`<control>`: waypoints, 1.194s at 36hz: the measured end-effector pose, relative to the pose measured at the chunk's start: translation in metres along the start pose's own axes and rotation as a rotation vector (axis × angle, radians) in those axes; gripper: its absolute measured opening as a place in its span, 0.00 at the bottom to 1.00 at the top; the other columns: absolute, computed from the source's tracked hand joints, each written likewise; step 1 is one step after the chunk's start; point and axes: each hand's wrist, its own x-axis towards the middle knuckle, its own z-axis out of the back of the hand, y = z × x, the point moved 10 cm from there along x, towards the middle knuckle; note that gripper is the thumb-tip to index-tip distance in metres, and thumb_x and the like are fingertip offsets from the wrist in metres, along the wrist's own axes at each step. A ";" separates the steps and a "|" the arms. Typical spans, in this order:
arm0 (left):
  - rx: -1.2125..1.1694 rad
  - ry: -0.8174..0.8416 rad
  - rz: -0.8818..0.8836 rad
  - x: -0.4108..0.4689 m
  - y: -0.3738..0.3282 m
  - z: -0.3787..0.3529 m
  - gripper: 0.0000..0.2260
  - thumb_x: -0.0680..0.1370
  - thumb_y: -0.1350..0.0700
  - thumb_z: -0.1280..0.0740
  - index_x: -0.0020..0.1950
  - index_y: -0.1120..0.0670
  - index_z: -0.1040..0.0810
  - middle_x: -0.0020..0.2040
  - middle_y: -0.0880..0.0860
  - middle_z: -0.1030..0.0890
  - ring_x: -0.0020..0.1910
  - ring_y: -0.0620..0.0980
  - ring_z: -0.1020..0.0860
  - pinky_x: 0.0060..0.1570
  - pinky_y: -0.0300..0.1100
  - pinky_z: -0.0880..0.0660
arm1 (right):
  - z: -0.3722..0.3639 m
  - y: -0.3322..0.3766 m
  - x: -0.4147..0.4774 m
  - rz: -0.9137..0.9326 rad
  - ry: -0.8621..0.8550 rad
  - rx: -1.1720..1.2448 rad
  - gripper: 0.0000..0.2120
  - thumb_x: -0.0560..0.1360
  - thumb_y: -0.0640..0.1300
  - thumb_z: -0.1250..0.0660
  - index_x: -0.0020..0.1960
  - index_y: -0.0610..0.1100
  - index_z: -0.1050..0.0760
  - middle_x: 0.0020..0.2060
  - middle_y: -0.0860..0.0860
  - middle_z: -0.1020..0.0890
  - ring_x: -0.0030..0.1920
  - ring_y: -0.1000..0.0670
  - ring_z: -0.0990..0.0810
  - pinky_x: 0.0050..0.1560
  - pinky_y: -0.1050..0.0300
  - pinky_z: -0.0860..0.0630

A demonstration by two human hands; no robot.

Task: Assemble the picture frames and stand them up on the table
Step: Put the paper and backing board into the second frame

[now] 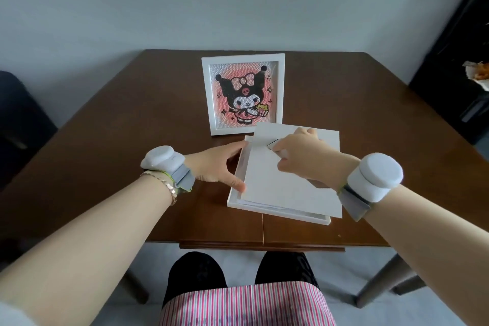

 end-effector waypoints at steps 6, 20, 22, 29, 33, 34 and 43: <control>-0.091 0.036 -0.012 -0.007 0.001 -0.005 0.48 0.63 0.43 0.25 0.76 0.48 0.46 0.76 0.43 0.39 0.75 0.41 0.42 0.71 0.38 0.46 | -0.015 0.016 0.002 0.047 0.057 0.078 0.08 0.73 0.41 0.41 0.48 0.40 0.25 0.48 0.43 0.33 0.53 0.40 0.35 0.45 0.52 0.34; 0.072 -0.036 0.109 -0.013 0.005 -0.007 0.47 0.70 0.47 0.28 0.77 0.52 0.56 0.78 0.48 0.62 0.78 0.48 0.52 0.74 0.42 0.49 | -0.030 0.018 0.009 0.020 0.048 0.159 0.17 0.75 0.44 0.41 0.62 0.44 0.25 0.55 0.44 0.31 0.60 0.41 0.34 0.56 0.48 0.29; 0.086 -0.036 0.103 -0.013 0.003 -0.010 0.46 0.71 0.47 0.28 0.77 0.53 0.56 0.78 0.48 0.62 0.78 0.48 0.53 0.73 0.40 0.51 | -0.030 0.017 0.008 0.028 0.044 0.149 0.18 0.75 0.44 0.42 0.63 0.45 0.26 0.57 0.43 0.31 0.60 0.41 0.34 0.58 0.47 0.28; 0.097 -0.049 0.103 -0.012 -0.005 -0.012 0.46 0.71 0.46 0.29 0.77 0.54 0.57 0.78 0.48 0.62 0.78 0.47 0.54 0.73 0.39 0.52 | -0.025 -0.010 0.004 -0.026 -0.030 0.210 0.21 0.79 0.52 0.44 0.71 0.51 0.34 0.68 0.44 0.35 0.68 0.42 0.38 0.64 0.49 0.35; 0.033 -0.104 0.053 -0.018 -0.017 -0.012 0.40 0.73 0.50 0.29 0.77 0.53 0.51 0.79 0.49 0.58 0.78 0.48 0.53 0.72 0.40 0.50 | -0.030 -0.050 -0.004 -0.242 -0.096 0.263 0.29 0.78 0.59 0.47 0.74 0.46 0.42 0.69 0.39 0.36 0.69 0.39 0.37 0.64 0.46 0.34; 0.007 -0.126 0.036 -0.021 -0.021 -0.013 0.39 0.73 0.51 0.29 0.77 0.52 0.48 0.79 0.50 0.56 0.77 0.48 0.53 0.72 0.39 0.49 | -0.036 -0.055 -0.006 -0.267 -0.081 0.278 0.30 0.78 0.60 0.47 0.74 0.45 0.43 0.70 0.38 0.36 0.69 0.38 0.38 0.64 0.46 0.34; -0.111 -0.368 0.075 -0.029 -0.013 -0.007 0.34 0.70 0.49 0.27 0.73 0.55 0.35 0.77 0.51 0.44 0.75 0.50 0.42 0.66 0.35 0.44 | -0.044 -0.049 0.001 -0.139 -0.204 0.583 0.27 0.78 0.52 0.40 0.73 0.45 0.38 0.73 0.44 0.38 0.73 0.43 0.41 0.70 0.48 0.38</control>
